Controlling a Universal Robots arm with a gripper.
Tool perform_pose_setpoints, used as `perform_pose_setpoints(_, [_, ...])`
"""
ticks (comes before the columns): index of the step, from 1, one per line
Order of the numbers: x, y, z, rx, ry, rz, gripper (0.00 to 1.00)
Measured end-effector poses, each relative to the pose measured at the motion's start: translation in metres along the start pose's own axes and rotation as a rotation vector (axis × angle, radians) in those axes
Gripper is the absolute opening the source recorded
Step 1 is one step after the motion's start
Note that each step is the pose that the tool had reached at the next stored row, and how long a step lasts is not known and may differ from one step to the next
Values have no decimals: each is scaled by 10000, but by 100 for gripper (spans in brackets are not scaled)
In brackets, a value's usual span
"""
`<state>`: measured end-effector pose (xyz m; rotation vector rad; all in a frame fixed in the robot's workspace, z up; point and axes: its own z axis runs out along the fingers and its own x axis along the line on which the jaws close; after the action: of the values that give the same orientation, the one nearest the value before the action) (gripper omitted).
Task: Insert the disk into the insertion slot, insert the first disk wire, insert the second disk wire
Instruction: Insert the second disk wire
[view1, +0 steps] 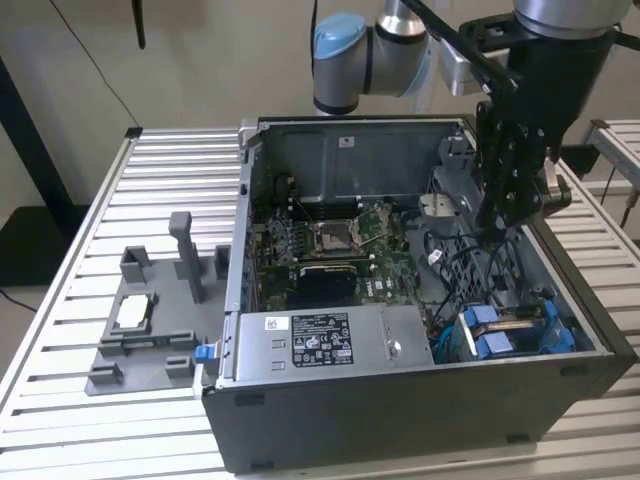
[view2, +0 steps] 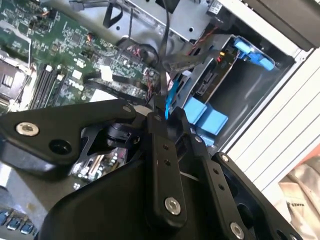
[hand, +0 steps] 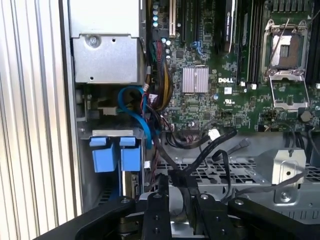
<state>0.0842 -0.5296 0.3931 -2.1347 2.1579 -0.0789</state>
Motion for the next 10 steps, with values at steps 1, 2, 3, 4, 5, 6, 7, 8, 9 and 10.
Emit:
perform_pose_setpoints(1, [-3,23,-2,122,27,-9,27])
perform_pose_setpoints(2, [-9,47,-3,241,45,-15,27])
perform_pose_setpoints(3, [-14,70,-4,319,81,-22,27])
perform_pose_setpoints(4, [-20,90,-4,348,177,-35,27])
perform_pose_setpoints(5, [-26,108,-4,362,293,-53,27])
perform_pose_setpoints(6, [-34,127,-3,378,408,-71,27])
perform_pose_setpoints(7, [-47,145,0,395,495,-87,27])
perform_pose_setpoints(8, [-63,163,4,414,564,-101,27])
perform_pose_setpoints(9, [-86,183,13,438,605,-112,27])
perform_pose_setpoints(10, [-109,201,24,471,614,-118,27])
